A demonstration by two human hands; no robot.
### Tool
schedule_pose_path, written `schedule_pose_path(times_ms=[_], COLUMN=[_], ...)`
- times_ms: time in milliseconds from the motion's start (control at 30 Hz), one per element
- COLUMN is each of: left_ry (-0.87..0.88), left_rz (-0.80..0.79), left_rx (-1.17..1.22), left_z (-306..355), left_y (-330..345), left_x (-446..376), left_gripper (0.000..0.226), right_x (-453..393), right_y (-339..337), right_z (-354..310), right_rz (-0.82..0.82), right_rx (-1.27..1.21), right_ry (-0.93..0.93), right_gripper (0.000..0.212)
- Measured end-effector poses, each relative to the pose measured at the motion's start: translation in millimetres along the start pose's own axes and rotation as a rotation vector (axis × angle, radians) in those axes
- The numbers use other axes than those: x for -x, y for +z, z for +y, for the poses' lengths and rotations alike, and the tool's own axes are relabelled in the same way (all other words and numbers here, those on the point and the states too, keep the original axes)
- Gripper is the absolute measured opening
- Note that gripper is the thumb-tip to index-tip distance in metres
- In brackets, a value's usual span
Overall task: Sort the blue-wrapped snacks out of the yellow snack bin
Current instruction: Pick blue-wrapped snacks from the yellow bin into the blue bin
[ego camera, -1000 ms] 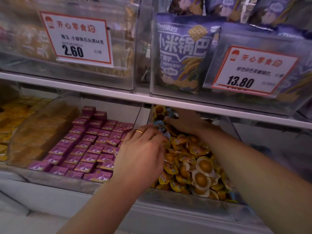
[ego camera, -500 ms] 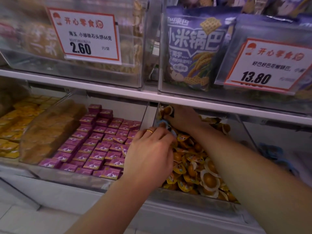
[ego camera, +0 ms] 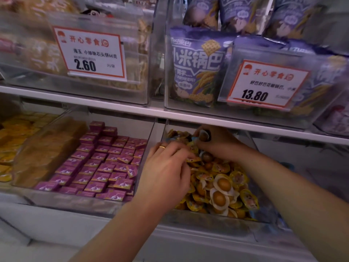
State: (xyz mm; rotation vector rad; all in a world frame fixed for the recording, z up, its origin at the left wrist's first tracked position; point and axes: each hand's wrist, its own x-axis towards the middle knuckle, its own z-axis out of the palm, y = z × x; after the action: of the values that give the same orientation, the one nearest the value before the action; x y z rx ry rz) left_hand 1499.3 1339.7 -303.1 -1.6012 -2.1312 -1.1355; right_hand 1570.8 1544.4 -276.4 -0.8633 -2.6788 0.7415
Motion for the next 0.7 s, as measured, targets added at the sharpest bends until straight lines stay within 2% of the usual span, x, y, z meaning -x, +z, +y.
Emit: schedule_pose_path(times_ms=[67,133,200,300,367,433,533,600,700], left_ry=[-0.029,-0.078,-0.107,-0.068,-0.008,-0.007,-0.03,-0.059,-0.148], left_rz=[0.012,0.013,-0.028,-0.208,-0.34,-0.393,-0.334,-0.208,0.013], left_rx=[0.109,0.195,0.214,0.01,-0.162,-0.191,-0.111,0.0,0.297], left_z=[6.1,11.7,17.1,20.2,20.1,19.9,23.8,26.7,42.2], left_y=[5.2,11.8,18.7,31.2,39.7,43.5,41.0,38.3,35.4], left_x=[-0.3,-2.6,-5.6,-8.1,-8.4,-10.5,-16.9,-17.8,-15.8], left_gripper=[0.025,0.025,0.028,0.039,0.041,0.04,0.033,0.027,0.026], right_x=[19.0,41.0,60.2,85.6,99.2,114.1,132.8,140.3,142.9], right_y=[-7.9,-11.2,-11.3,-15.5,-22.5,-30.8,-37.0,-36.2,-35.9], right_z=[-0.9,-2.1,0.2,3.8,8.8,13.2,23.9,27.6,25.8], right_rz=[0.037,0.077,0.091,0.147,0.187,0.221,0.263,0.254,0.257], right_rx=[-0.196,-0.497,-0.78,-1.031,-1.132,-1.187,-1.236,-1.226,-1.206], right_ry=[0.055,0.126,0.234,0.352,0.314,0.265,0.276,0.288,0.315], right_gripper=[0.019,0.012,0.016,0.018,0.021,0.024,0.019,0.019,0.018])
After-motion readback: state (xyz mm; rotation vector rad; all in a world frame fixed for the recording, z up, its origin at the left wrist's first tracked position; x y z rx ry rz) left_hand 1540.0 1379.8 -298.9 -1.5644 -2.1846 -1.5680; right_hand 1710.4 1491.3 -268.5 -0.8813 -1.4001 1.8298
